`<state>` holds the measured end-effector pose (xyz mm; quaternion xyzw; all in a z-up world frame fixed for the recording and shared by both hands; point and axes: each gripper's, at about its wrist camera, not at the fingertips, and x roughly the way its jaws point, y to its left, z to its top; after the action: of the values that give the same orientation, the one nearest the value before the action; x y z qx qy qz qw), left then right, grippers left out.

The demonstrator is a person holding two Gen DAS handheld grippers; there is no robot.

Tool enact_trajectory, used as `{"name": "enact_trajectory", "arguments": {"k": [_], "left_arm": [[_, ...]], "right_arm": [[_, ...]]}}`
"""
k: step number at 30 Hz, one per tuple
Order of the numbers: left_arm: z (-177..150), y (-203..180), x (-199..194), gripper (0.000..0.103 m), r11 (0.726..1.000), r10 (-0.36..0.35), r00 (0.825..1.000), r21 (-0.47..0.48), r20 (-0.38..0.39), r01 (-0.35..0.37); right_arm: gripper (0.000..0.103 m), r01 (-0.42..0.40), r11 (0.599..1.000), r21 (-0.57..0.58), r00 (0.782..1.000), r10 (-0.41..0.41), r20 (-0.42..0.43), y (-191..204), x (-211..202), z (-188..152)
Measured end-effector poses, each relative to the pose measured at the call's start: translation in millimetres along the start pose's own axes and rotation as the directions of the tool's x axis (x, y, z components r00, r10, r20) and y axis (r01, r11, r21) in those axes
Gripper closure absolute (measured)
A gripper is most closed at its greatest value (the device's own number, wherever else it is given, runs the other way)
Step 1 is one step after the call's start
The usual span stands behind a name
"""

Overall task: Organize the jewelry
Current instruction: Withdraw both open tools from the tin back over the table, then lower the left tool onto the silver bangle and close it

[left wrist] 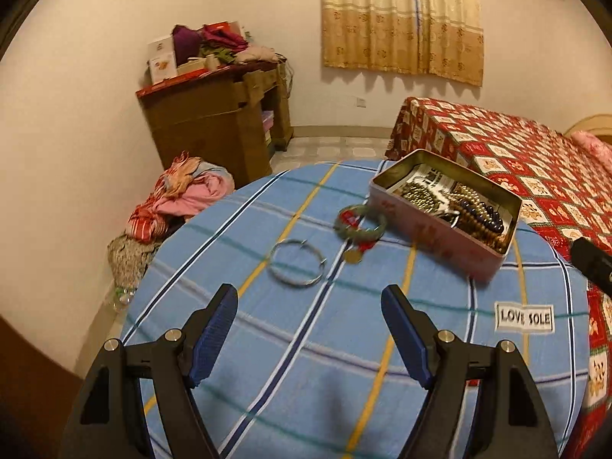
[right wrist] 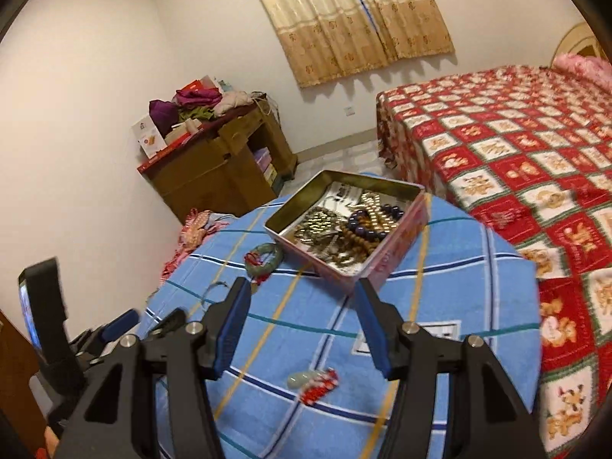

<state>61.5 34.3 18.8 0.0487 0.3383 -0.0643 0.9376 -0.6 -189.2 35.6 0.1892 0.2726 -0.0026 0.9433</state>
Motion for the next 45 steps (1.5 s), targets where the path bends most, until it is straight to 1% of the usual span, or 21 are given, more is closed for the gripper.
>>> {"name": "enact_trajectory", "arguments": {"k": [4, 7, 10, 15, 22, 24, 25, 26, 28, 32, 39, 43, 45], "left_arm": [[-19.3, 19.5, -3.3, 0.026, 0.999, 0.013, 1.000, -0.039, -0.015, -0.014], [-31.4, 27.5, -1.9, 0.026, 0.998, 0.023, 0.999, -0.052, -0.032, -0.025], [-39.5, 31.2, -0.9, 0.026, 0.998, 0.025, 0.999, -0.055, -0.046, -0.028], [-49.2, 35.5, 2.7, 0.026, 0.998, 0.010, 0.997, -0.066, -0.072, -0.015], [-52.9, 46.7, 4.8, 0.026, 0.997, 0.035, 0.997, -0.059, -0.074, -0.040], [-52.9, 51.3, 7.8, 0.026, 0.997, 0.035, 0.996, -0.069, -0.079, -0.041], [-52.8, 53.0, 9.6, 0.026, 0.997, 0.031, 0.996, -0.074, -0.083, -0.037], [-52.3, 53.6, 10.8, 0.026, 0.997, 0.027, 0.996, -0.074, -0.084, -0.034], [-49.1, 54.1, 13.8, 0.026, 0.997, 0.021, 0.997, -0.072, -0.080, -0.027], [-33.1, 59.5, 23.4, 0.026, 0.994, 0.012, 0.997, -0.104, -0.070, -0.019], [5.4, 64.0, 65.5, 0.026, 0.990, 0.020, 0.996, -0.137, -0.087, -0.032], [13.5, 65.5, 91.6, 0.026, 0.986, 0.056, 0.991, -0.147, -0.119, -0.073], [15.0, 64.7, 102.4, 0.026, 0.986, 0.062, 0.989, -0.149, -0.131, -0.081]], "right_arm": [[0.044, 0.045, 0.999, -0.005, 0.999, -0.045, 0.002, -10.9, -8.6, -12.5], [0.044, 0.048, 0.999, 0.024, 0.998, -0.047, -0.037, -20.7, -5.9, -23.3], [0.044, 0.058, 0.998, 0.019, 0.996, -0.056, -0.068, -24.8, -3.9, -32.6], [0.044, 0.052, 0.999, -0.006, 0.994, -0.052, -0.091, -21.1, -4.6, -42.4], [0.044, 0.037, 0.998, -0.054, 0.992, -0.043, -0.119, -10.0, 1.3, -50.5], [0.047, 0.032, 0.997, -0.073, 0.992, -0.041, -0.121, -5.5, 2.4, -50.5], [0.051, 0.026, 0.997, -0.077, 0.992, -0.035, -0.123, -3.4, 2.8, -50.5], [0.054, 0.020, 0.997, -0.081, 0.992, -0.030, -0.125, -1.5, 3.5, -50.3], [0.057, 0.010, 0.996, -0.088, 0.991, -0.021, -0.130, 2.1, 4.8, -50.5], [0.057, -0.016, 0.994, -0.112, 0.991, 0.001, -0.137, 13.2, 6.8, -52.1], [0.057, -0.104, 0.982, -0.160, 0.977, 0.071, -0.203, 45.0, 31.7, -56.0], [0.058, -0.119, 0.978, -0.173, 0.974, 0.081, -0.210, 56.2, 47.5, -52.1], [0.058, -0.117, 0.977, -0.180, 0.974, 0.078, -0.212, 58.2, 55.1, -49.7]]}}
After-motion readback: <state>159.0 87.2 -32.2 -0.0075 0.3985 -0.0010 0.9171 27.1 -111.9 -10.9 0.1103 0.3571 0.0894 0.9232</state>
